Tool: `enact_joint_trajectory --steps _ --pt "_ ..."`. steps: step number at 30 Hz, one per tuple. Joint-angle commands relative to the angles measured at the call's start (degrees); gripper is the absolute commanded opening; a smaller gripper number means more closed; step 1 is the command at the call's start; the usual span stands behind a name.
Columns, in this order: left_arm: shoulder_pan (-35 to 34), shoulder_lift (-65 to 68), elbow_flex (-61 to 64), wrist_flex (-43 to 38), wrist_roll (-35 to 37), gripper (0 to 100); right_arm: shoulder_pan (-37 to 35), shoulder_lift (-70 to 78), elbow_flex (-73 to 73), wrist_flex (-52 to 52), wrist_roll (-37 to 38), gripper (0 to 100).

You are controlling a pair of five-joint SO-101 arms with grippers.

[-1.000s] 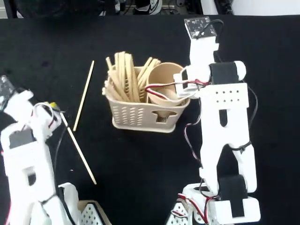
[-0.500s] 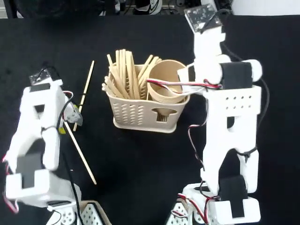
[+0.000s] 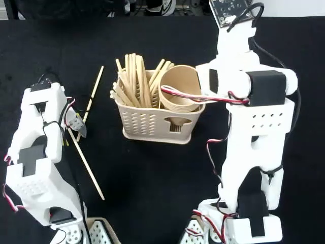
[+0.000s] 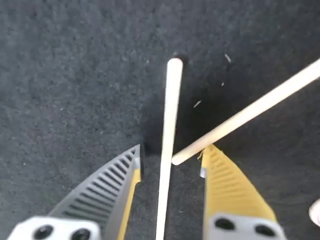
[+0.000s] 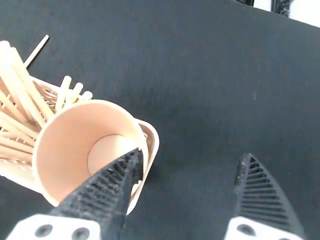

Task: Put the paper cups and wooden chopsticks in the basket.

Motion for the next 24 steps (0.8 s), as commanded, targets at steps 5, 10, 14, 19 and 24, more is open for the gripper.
enact_joint_trajectory --steps 5,10,14,19,24 --pt "2.59 0.26 0.84 -1.05 -0.97 19 -0.18 -5.49 -2.51 1.76 0.35 30.4" --pt "4.62 -0.09 4.35 -6.15 -1.41 3 -0.44 -9.8 -1.8 1.76 -0.09 30.4" --pt "5.58 -0.44 4.44 -6.07 -1.41 3 -0.26 -9.8 -1.89 1.76 -0.09 30.4" --pt "5.67 -0.44 0.75 -0.79 -4.31 3 -0.35 -9.98 -1.19 1.76 -0.09 30.4" --pt "5.67 -3.16 -2.15 3.78 -5.1 3 -0.26 -9.98 -1.19 1.76 -0.09 30.4"
